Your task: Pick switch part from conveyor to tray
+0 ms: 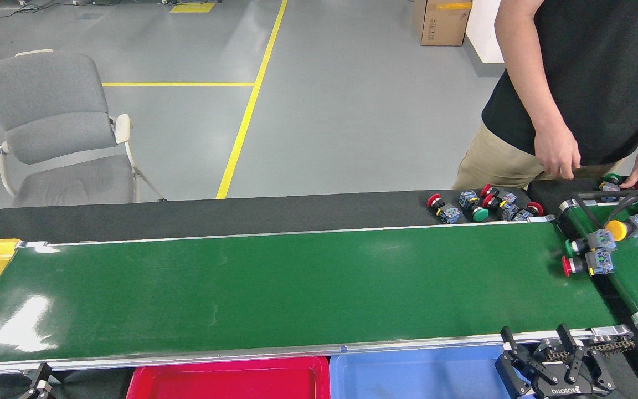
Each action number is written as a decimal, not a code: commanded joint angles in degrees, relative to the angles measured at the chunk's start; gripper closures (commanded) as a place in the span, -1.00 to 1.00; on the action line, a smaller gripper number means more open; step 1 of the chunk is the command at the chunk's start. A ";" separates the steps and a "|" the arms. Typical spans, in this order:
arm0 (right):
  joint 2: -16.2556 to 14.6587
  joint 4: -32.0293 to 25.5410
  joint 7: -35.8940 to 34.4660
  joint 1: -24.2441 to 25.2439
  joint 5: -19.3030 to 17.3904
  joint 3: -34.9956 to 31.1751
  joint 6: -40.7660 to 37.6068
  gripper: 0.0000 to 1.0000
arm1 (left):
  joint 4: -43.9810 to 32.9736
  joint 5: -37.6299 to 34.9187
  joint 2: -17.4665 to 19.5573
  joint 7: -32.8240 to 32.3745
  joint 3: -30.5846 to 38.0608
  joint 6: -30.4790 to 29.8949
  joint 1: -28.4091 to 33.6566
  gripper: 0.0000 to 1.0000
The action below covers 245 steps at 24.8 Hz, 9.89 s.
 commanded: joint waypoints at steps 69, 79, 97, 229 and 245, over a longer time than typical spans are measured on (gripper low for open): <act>-6.62 9.94 5.47 -19.00 -5.40 25.08 0.09 0.96 | 0.48 -0.25 2.54 0.47 -0.25 0.04 -1.52 -1.00; 0.59 4.75 5.56 -11.97 2.33 44.33 -10.63 -1.00 | 1.98 -0.07 3.95 0.47 -0.95 -0.04 -1.61 -1.00; 5.68 0.18 -3.32 0.86 -0.13 4.60 13.63 -0.98 | 2.15 0.02 3.86 0.47 -0.86 0.04 -1.26 -1.00; -0.47 6.16 -3.41 -6.87 4.27 17.96 18.81 -0.99 | -8.39 3.09 -0.45 -3.40 -28.55 -14.63 -2.14 -0.99; 3.40 25.50 1.96 -27.00 4.27 29.83 19.34 -0.99 | -3.82 -5.34 -3.52 -3.13 -10.53 4.53 -2.49 -0.98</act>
